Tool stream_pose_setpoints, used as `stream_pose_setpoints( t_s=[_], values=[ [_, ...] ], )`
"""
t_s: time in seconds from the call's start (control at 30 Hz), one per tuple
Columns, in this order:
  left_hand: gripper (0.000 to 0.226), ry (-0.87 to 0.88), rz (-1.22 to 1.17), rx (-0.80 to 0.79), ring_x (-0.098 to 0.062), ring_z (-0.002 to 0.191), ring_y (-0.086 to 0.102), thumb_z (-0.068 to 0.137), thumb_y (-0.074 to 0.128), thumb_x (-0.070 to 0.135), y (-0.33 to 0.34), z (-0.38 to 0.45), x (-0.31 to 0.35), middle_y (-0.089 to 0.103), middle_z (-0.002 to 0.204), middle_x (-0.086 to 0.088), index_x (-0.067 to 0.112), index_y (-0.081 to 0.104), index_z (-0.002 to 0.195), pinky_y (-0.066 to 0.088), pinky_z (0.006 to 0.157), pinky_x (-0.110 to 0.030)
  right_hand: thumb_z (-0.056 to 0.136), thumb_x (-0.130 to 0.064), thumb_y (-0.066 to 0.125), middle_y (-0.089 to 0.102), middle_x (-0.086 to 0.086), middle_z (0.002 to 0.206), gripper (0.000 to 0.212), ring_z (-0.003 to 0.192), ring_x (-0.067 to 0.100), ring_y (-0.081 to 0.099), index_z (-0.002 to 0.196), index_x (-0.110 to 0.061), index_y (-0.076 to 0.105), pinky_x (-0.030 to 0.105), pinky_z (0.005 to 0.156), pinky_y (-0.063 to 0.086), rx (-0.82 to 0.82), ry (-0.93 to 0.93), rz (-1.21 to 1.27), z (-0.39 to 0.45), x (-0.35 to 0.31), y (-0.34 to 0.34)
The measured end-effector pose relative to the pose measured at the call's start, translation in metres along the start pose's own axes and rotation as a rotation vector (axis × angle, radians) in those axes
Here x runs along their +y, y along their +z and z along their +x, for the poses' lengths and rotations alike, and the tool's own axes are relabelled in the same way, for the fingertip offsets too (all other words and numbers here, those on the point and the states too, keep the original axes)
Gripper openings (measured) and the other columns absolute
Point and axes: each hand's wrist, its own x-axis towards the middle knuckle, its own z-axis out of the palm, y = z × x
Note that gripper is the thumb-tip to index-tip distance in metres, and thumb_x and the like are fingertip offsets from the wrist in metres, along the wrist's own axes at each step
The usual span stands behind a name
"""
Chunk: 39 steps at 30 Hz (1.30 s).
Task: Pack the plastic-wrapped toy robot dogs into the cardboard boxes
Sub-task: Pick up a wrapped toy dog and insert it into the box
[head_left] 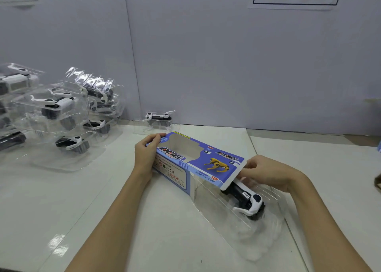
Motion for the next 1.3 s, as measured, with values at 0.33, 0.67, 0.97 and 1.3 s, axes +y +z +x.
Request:
stream_pose_setpoints(
  t_s=[0.33, 0.67, 0.97, 1.3],
  values=[
    [0.023, 0.008, 0.026, -0.023, -0.016, 0.068, 0.074, 0.105, 0.058, 0.025, 0.002, 0.0, -0.001, 0.081, 0.094, -0.002, 0.026, 0.082, 0.103, 0.054, 0.054, -0.025, 0.085, -0.003, 0.064, 0.077, -0.005, 0.08, 0.033, 0.068, 0.007, 0.054, 0.08, -0.028, 0.084, 0.022, 0.07, 0.047, 0.187, -0.205, 0.032, 0.007, -0.005, 0.004],
    [0.024, -0.056, -0.035, -0.126, -0.022, 0.074, 0.073, 0.104, 0.058, 0.025, -0.006, 0.006, -0.002, 0.08, 0.103, -0.007, 0.023, 0.082, 0.107, 0.054, 0.06, -0.027, 0.087, -0.021, 0.082, 0.081, -0.003, 0.088, 0.002, 0.082, 0.005, 0.072, 0.087, -0.019, 0.083, 0.031, 0.084, 0.057, 0.188, -0.194, -0.077, 0.014, -0.01, 0.001],
    [0.034, 0.076, 0.13, -0.031, -0.02, 0.082, 0.076, 0.11, 0.048, 0.042, -0.002, 0.003, -0.003, 0.08, 0.104, -0.002, 0.026, 0.079, 0.106, 0.058, 0.069, -0.032, 0.092, -0.014, 0.079, 0.081, 0.002, 0.107, 0.038, 0.103, 0.018, 0.077, 0.125, -0.025, 0.063, 0.032, 0.084, 0.059, 0.082, -0.19, 0.13, 0.02, -0.005, 0.003],
    [0.089, 0.377, 0.629, -0.773, 0.005, 0.154, 0.01, 0.067, 0.09, 0.058, 0.021, -0.03, 0.017, 0.023, 0.163, 0.025, 0.06, 0.046, 0.145, 0.027, 0.121, -0.035, 0.083, -0.001, 0.082, 0.081, 0.005, 0.097, 0.034, 0.091, 0.014, 0.078, 0.115, -0.011, 0.076, 0.018, 0.068, 0.057, 0.29, -0.199, 0.262, 0.021, 0.001, -0.003]
  ],
)
